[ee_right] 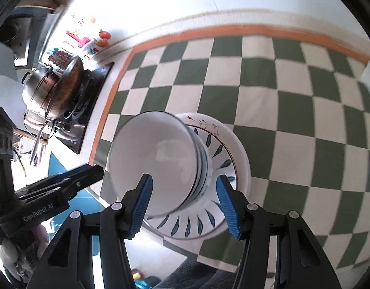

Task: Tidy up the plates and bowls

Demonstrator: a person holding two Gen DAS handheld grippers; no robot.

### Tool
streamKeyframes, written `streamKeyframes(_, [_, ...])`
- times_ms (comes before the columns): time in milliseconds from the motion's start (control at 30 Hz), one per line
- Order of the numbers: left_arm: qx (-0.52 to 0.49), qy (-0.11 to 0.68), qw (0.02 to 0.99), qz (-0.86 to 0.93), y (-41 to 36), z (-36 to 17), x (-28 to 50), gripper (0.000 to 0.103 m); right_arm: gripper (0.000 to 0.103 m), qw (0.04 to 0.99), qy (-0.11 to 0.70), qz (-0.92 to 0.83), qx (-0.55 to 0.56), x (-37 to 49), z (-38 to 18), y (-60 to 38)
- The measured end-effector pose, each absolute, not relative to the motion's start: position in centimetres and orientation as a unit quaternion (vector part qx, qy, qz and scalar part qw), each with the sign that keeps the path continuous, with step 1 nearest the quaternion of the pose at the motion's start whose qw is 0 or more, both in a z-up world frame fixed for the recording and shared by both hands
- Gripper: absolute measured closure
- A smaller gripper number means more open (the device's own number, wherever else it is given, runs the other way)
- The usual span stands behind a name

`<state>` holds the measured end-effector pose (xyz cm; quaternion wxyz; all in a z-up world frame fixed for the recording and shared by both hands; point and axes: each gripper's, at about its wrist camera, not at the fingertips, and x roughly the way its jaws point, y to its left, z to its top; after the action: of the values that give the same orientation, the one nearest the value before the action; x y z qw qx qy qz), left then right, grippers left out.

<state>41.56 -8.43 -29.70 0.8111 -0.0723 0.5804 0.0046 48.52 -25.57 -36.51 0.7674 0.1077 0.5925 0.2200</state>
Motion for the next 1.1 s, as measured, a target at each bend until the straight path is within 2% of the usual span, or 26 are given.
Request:
streamKeyframes(200, [-0.036, 0.54, 0.841, 0.008, -9.5, -26.0, 37.7, 0.067, 0.042, 0.808, 0.549, 0.193, 0.094, 43.2, -31.2, -26.8])
streamKeyframes(267, [-0.032, 0.524, 0.851, 0.012, -9.7, -24.8, 36.1, 0.06, 0.036, 0.822, 0.532, 0.184, 0.085, 41.4, -29.5, -27.1])
streamKeyframes(333, [-0.024, 0.51, 0.86, 0.014, -10.1, -23.7, 34.9, 0.059, 0.022, 0.834, 0.519, 0.17, 0.072, 39.6, -28.0, -27.4])
streamKeyframes(367, [-0.022, 0.502, 0.865, 0.014, -10.1, -23.1, 34.2, 0.047, 0.018, 0.84, 0.513, 0.163, 0.066, 38.7, -27.2, -27.6])
streamKeyframes(400, [-0.018, 0.492, 0.87, 0.014, -10.3, -22.4, 33.4, 0.039, 0.013, 0.847, 0.505, 0.155, 0.058, 37.7, -26.4, -27.7])
streamKeyframes(433, [-0.017, 0.483, 0.876, 0.014, -10.4, -21.7, 32.7, 0.024, 0.011, 0.852, 0.499, 0.147, 0.051, 36.9, -25.7, -27.8])
streamKeyframes(467, [-0.012, 0.472, 0.881, 0.015, -10.5, -21.0, 32.1, 0.017, 0.009, 0.858, 0.492, 0.138, 0.044, 36.0, -24.9, -27.9])
streamKeyframes(533, [-0.001, 0.448, 0.894, 0.024, -10.5, -19.5, 30.4, 0.017, 0.006, 0.874, 0.468, 0.127, 0.034, 33.9, -23.2, -28.2])
streamKeyframes(633, [-0.004, 0.416, 0.909, 0.026, -10.3, -17.0, 27.9, 0.004, 0.004, 0.888, 0.444, 0.114, 0.035, 31.4, -21.0, -28.8])
streamKeyframes(833, [-0.009, 0.372, 0.928, 0.018, -9.6, -12.8, 22.6, 0.004, 0.003, 0.914, 0.394, 0.088, 0.05, 25.6, -16.3, -30.2])
streamKeyframes(1100, [0.001, 0.351, 0.936, 0.006, -8.9, -9.4, 16.5, 0.004, 0.002, 0.929, 0.359, 0.075, 0.046, 16.7, -10.4, -30.3])
